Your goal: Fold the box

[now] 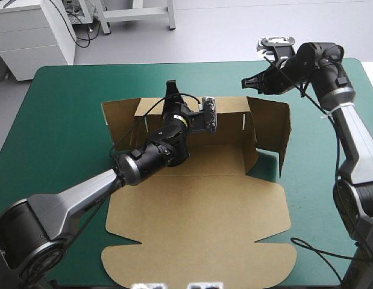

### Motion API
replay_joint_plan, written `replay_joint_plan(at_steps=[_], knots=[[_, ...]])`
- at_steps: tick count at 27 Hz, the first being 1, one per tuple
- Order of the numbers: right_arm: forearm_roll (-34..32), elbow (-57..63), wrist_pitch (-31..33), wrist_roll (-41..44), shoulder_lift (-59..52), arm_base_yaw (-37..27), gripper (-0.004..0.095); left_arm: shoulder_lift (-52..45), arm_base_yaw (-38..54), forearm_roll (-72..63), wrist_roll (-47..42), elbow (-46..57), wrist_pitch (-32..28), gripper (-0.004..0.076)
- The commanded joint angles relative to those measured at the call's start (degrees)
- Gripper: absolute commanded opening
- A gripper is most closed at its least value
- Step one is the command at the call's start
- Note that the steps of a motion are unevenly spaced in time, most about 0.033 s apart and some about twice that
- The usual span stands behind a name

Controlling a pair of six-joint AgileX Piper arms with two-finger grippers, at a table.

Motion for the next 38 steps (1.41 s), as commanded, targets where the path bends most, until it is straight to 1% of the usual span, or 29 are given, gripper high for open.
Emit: replay_joint_plan(at_steps=[1, 5, 7, 9, 13, 15, 21, 23, 24, 27, 30, 33, 34, 35, 36, 37, 38], knots=[[0.2, -2.0, 0.5, 0.6, -0.9, -0.3, -0.0014, -1.7, 0.0, -3.4, -1.6, 0.0, 3.4, -0.0008], [0.0, -2.0, 4.3, 0.6, 0.0, -0.3, -0.0014, -1.7, 0.0, -3.4, -1.6, 0.0, 3.3, -0.0008], [-1.3, -2.0, 6.3, 0.6, 0.0, -0.3, -0.0014, -1.7, 0.0, -3.4, -1.6, 0.0, 3.2, -0.0008], [-1.5, -1.8, 6.3, 1.5, -0.4, -0.3, -0.0014, -1.7, 0.0, -3.4, -1.6, 0.0, 3.0, -0.0008], [2.5, -1.2, 6.3, 1.0, -1.8, -0.3, -0.0014, -1.7, 0.0, -3.4, -1.6, 0.0, 3.2, -0.0008], [3.3, -0.4, 6.3, 0.4, -2.6, -0.3, -0.0014, -1.7, 0.0, -3.2, -1.6, 0.0, 3.2, -0.0008], [4.6, 6.9, 6.3, -1.7, -5.2, -0.3, -0.0014, -1.7, 0.0, -3.2, -1.6, 0.0, 3.3, -0.0008], [4.6, 9.8, 5.2, -2.9, -6.8, -0.3, -0.0014, -1.7, 0.0, -3.4, -1.6, 0.0, 3.3, -0.0008], [4.6, 13.0, 2.4, -3.2, -8.9, -0.3, -0.0014, -1.7, 0.0, -3.5, -1.6, 0.0, 3.4, -0.0008], [6.0, 18.9, -2.4, -4.2, -12.7, -0.3, -0.0014, -1.7, 0.0, -3.6, -1.6, 0.0, 3.5, -0.0008], [10.4, 26.4, -8.3, -8.3, -16.6, -0.3, -0.0014, -1.6, 0.0, -3.6, -1.6, 0.0, 3.6, -0.0008], [14.0, 34.9, -16.1, -13.1, -21.0, -0.3, -0.0014, -1.6, 0.0, -3.6, -1.6, 0.0, 3.6, -0.0008], [16.2, 40.3, -21.2, -16.3, -24.4, -0.3, -0.0014, -1.6, 0.0, -3.7, -1.6, 0.0, 3.6, -0.0008], [17.3, 42.4, -23.1, -18.2, -26.1, -0.3, -0.0014, -1.6, 0.0, -3.7, -1.6, 0.0, 3.6, -0.0008], [20.7, 47.5, -27.0, -24.0, -29.3, -0.3, -0.0014, -1.6, 0.0, -3.7, -1.6, 0.0, 3.6, -0.0008], [23.0, 49.5, -28.5, -27.3, -30.4, -0.3, -0.0014, -1.6, 0.0, -3.7, -1.6, 0.0, 3.6, -0.0008], [28.1, 54.4, -32.2, -34.6, -32.9, -0.3, -0.0014, -1.6, 0.0, -4.3, -1.6, 0.0, 3.6, -0.0008]])
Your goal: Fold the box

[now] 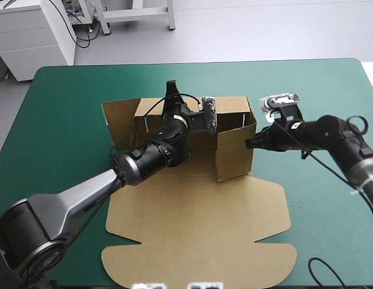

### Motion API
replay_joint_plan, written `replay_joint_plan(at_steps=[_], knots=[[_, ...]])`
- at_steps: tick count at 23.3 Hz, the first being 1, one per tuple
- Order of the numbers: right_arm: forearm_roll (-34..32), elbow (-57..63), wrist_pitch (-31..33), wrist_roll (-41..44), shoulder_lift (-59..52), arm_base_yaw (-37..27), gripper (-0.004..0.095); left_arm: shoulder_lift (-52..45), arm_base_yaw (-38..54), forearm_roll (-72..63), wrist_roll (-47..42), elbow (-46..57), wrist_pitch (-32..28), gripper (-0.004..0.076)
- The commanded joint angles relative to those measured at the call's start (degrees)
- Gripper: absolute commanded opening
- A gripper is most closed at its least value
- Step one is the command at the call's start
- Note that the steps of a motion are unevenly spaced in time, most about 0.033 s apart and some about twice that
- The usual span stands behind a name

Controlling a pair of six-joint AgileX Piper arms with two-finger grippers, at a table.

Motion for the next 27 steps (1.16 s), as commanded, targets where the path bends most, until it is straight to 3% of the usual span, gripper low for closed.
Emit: replay_joint_plan(at_steps=[1, 2, 4, 6, 8, 12, 13, 14, 17, 20, 27], knots=[[10.0, 5.6, -8.3, -12.8, -5.4, -0.3, -0.0014, -1.6, 0.0, -4.8, -1.4, -0.2, 3.6, -0.0008], [16.0, 9.7, -10.9, -21.5, -6.6, -0.3, -0.0014, -1.6, 0.0, -6.4, -0.7, -0.2, 3.1, -0.0008], [22.8, 13.0, -12.2, -30.9, -7.0, -0.3, -0.0014, -1.5, 0.0, -8.5, 0.8, -0.2, 2.6, -0.0008], [24.0, 13.5, -11.8, -34.6, -7.0, -0.3, -0.0011, -0.9, 0.0, -9.4, 1.8, -0.2, 3.0, -0.0008], [23.9, 12.9, -9.2, -39.0, -7.2, -0.3, 0.006, -0.2, 0.0, -9.7, 1.8, -0.1, 3.7, -0.0008], [24.1, 12.8, -5.1, -42.8, -7.5, -0.3, 0.0551, 0.0, 0.0, -15.9, 6.3, -0.1, 3.7, -0.0008], [24.1, 12.8, -5.1, -43.8, -7.5, -0.3, 0.065, 0.0, 0.0, -16.7, 6.4, -0.1, 3.7, -0.0008], [24.5, 12.8, -5.1, -44.9, -7.5, -0.2, 0.0679, 0.0, 0.0, -16.8, 6.4, -0.1, 3.7, -0.0008], [30.3, 12.8, -6.9, -52.3, -6.4, 1.2, 0.0696, 0.0, 0.0, -19.6, 9.6, -0.1, 3.4, -0.0008], [33.5, 12.8, -11.6, -54.5, -4.7, 3.0, 0.0696, 0.0, 0.0, -21.7, 10.4, -0.1, 3.0, -0.0008], [33.9, 12.8, -19.7, -54.6, -1.7, 5.5, 0.0696, 0.0, 0.0, -24.4, 12.0, -0.1, 2.8, -0.0008]])
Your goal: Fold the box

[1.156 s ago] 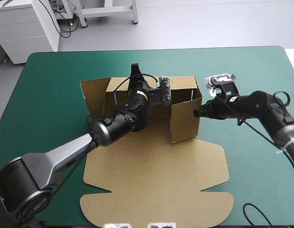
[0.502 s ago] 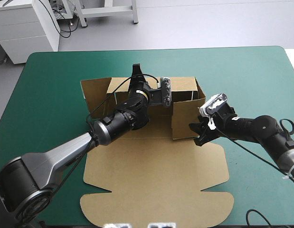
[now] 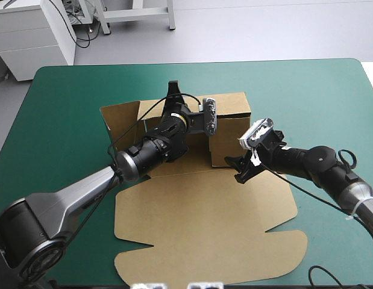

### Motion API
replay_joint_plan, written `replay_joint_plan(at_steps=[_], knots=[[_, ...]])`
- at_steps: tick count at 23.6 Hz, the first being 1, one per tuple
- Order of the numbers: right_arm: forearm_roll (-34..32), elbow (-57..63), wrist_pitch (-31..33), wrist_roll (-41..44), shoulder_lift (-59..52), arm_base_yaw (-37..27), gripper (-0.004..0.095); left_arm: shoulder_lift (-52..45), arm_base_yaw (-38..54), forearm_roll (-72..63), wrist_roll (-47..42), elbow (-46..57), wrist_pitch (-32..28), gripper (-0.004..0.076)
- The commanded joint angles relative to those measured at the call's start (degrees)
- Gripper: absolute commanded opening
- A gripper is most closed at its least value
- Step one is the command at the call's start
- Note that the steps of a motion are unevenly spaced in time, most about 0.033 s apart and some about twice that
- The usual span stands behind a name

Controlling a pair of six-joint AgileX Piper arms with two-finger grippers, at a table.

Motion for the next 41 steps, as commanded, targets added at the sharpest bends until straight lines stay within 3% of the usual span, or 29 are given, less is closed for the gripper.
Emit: replay_joint_plan(at_steps=[1, 7, 12, 15, 22, 25, 28, 33, 39, 41], knots=[[2.7, -1.8, -8.2, -0.8, 0.2, 0.2, 0.0692, -0.5, -0.8, -16.5, 1.6, 0.7, 3.7, -0.0008], [3.5, -1.9, -9.5, -0.8, 0.3, 0.2, 0.055, -0.5, -0.8, -18.8, 3.4, 0.7, 3.4, -0.0008], [3.9, -1.9, -9.1, -1.9, 0.3, 0.2, 0.0147, -0.5, -0.8, -19.2, 4.7, 0.7, 3.2, -0.0008], [3.9, -1.9, -9.1, -2.1, 0.3, 0.2, -0.0021, -0.5, -0.8, -19.0, 4.7, 0.7, 3.2, -0.0008], [3.9, -1.9, -8.3, -2.1, 0.3, 0.2, -0.0019, -0.5, -0.8, -18.1, 4.8, 0.7, 3.2, -0.0008], [3.9, -1.9, -4.7, 1.9, -0.6, 0.2, -0.0019, -0.5, -0.8, -18.0, 6.6, 0.7, 3.2, -0.0008], [1.3, -1.9, -0.9, 4.3, -4.4, 0.2, -0.0017, -0.5, -0.8, -17.8, 9.2, 0.7, 3.2, -0.0008], [-5.1, -1.9, -0.7, 8.7, -14.7, 0.1, -0.0017, -0.5, -0.8, -17.6, 12.7, 0.7, 3.0, -0.0008], [-8.0, -2.4, -16.3, 22.9, -27.1, 0.1, -0.0017, -0.5, -0.8, -17.6, 14.9, 0.7, 1.4, -0.0008], [-10.3, -4.6, -16.8, 26.1, -28.5, 0.1, -0.0018, -0.6, -0.8, -17.6, 14.9, 0.7, 1.4, -0.0008]])
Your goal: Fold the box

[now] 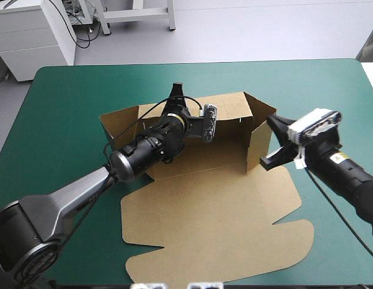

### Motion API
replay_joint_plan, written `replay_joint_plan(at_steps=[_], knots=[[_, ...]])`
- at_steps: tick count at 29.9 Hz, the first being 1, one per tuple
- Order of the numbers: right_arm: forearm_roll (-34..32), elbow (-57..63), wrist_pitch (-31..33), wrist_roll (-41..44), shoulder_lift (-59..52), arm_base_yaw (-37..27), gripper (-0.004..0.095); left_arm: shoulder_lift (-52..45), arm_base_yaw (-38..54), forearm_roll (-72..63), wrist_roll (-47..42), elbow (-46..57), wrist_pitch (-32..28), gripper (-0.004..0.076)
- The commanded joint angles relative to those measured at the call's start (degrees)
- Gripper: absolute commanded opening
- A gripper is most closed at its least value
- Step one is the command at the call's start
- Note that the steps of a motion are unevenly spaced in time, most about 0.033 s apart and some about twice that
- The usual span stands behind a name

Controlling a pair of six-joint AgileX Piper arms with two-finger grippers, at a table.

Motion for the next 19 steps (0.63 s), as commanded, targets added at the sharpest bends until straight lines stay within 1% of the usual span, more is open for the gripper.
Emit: replay_joint_plan(at_steps=[1, 4, 5, 8, 11, 14, 16, 19], knots=[[-2.9, -5.3, -3.6, 6.8, -3.0, -0.4, -0.0017, 0.2, -1.1, -11.4, 1.0, 1.1, 1.2, -0.0008], [-11.1, -11.0, 2.6, 16.4, -1.1, -0.4, -0.0017, 0.0, -1.1, -11.4, 1.1, 1.1, 1.5, -0.0008], [-14.8, -13.9, 4.9, 21.0, 0.4, -0.4, -0.0017, -0.3, -1.1, -11.4, 0.7, 1.1, 1.7, -0.0008], [-26.5, -21.4, 9.9, 30.3, 4.9, -0.4, -0.0017, -0.8, -1.1, -11.6, 0.5, 1.1, 1.7, -0.0008], [-36.5, -30.0, 15.1, 40.6, 10.1, -0.4, -0.0018, -1.8, -1.1, -12.0, 0.4, 1.1, 1.7, -0.0008], [-46.2, -37.5, 20.9, 48.7, 16.2, -0.4, -0.0018, -2.3, -1.1, -12.2, -0.1, 1.1, 1.3, -0.0008], [-51.4, -43.1, 26.0, 54.0, 20.8, -0.4, -0.0018, -2.5, -1.1, -12.3, -0.4, 1.1, 1.3, -0.0008], [-54.6, -49.8, 33.0, 58.3, 27.4, -0.4, -0.0018, -2.5, -1.1, -12.3, -0.4, 1.1, 1.3, -0.0008]])
